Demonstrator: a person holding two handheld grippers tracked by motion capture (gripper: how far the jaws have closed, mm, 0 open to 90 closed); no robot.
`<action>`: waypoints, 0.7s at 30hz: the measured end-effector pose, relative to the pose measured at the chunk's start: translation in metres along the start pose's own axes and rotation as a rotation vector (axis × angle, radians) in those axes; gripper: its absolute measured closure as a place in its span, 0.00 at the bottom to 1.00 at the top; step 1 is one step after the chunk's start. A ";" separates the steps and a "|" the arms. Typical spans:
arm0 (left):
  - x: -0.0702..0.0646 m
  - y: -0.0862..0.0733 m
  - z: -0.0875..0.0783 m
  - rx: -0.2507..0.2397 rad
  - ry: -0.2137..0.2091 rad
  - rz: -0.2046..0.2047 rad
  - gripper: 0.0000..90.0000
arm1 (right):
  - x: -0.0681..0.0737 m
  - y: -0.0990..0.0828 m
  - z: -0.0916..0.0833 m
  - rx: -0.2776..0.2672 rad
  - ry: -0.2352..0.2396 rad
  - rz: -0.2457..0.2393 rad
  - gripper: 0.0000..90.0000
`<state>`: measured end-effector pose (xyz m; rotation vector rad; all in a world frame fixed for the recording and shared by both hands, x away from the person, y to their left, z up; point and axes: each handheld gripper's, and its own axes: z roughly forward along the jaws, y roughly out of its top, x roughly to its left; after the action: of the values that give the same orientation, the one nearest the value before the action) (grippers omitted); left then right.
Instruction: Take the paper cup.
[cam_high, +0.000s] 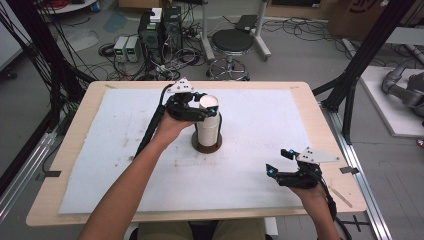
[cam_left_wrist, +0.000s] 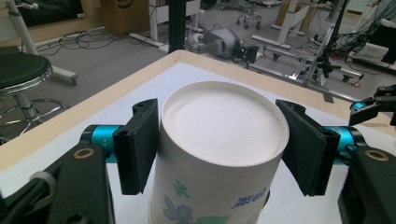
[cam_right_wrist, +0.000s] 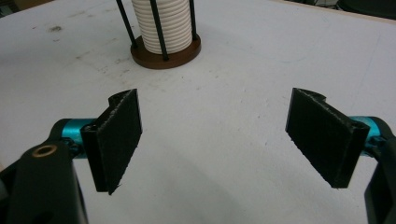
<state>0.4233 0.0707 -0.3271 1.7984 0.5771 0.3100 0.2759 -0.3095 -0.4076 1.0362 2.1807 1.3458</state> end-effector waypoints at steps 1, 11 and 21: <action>0.000 0.000 0.000 0.001 0.000 0.001 0.37 | 0.000 0.000 0.000 0.002 0.000 0.003 0.21; -0.002 0.005 -0.006 -0.044 0.004 0.008 0.38 | 0.001 0.000 0.001 0.006 0.004 0.002 0.21; -0.004 0.030 -0.025 -0.147 -0.013 -0.036 0.39 | 0.002 0.001 0.002 0.006 0.006 0.002 0.21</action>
<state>0.4146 0.0824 -0.2912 1.6461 0.5625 0.3086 0.2762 -0.3066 -0.4077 1.0382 2.1899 1.3454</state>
